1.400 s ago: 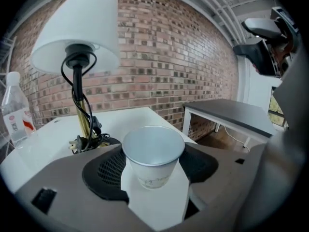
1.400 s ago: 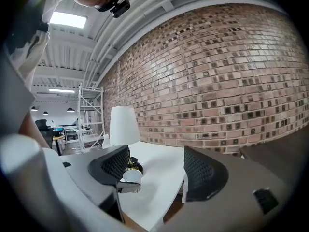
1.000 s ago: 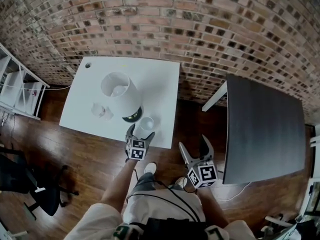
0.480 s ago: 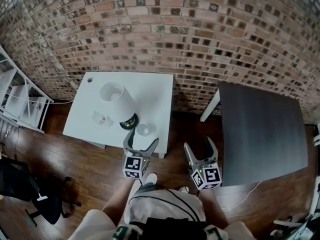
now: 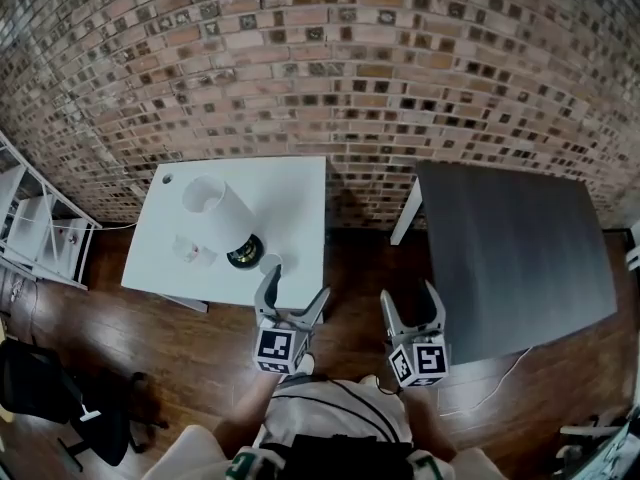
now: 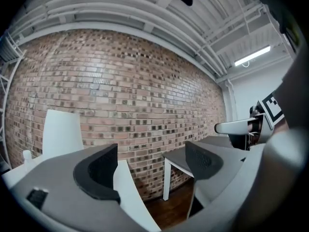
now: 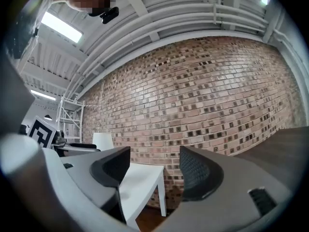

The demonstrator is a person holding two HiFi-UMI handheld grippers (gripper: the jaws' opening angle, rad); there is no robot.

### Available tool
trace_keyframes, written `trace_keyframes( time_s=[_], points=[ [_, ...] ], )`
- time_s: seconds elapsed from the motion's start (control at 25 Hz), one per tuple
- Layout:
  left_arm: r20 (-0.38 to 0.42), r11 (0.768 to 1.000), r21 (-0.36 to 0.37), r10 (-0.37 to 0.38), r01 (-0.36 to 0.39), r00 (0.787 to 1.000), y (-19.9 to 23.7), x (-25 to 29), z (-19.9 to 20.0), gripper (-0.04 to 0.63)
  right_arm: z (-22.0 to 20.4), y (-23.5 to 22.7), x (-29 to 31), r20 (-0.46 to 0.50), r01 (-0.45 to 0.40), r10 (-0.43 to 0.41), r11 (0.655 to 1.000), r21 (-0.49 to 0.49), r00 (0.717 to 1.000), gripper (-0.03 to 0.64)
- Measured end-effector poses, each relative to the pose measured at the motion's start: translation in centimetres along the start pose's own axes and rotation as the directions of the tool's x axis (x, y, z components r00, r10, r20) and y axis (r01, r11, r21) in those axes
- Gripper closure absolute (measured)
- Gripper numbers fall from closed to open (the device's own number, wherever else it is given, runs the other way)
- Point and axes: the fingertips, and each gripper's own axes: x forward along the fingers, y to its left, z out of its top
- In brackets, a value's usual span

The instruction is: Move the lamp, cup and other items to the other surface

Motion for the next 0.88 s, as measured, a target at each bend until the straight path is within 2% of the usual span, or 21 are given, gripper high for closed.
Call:
trace_keyframes(
  time_s=[0.24, 0.56, 0.72, 0.88],
  points=[
    [0.023, 0.999, -0.017, 0.027, -0.027, 0.999, -0.5, 0.1, 1.1, 0.176, -0.4, 0.4, 0.1, -0.027, -0.003, 0.003, 1.0, -0.013, 1.0, 0.281],
    [0.042, 0.998, 0.042, 0.035, -0.037, 0.999, -0.2, -0.3, 1.9, 0.176, 0.3, 2.1, 1.3, -0.016, -0.059, 0.058, 0.998, -0.034, 0.998, 0.282],
    [0.048, 0.998, 0.021, 0.055, -0.056, 0.997, 0.6, -0.4, 2.4, 0.176, 0.5, 1.9, 1.7, 0.001, -0.053, 0.053, 0.998, -0.045, 0.999, 0.282],
    [0.04, 0.997, 0.052, 0.053, -0.055, 0.998, 1.1, -0.5, 2.0, 0.176, 0.9, 2.4, 2.1, -0.011, -0.066, 0.066, 0.997, -0.035, 0.998, 0.282]
  ],
)
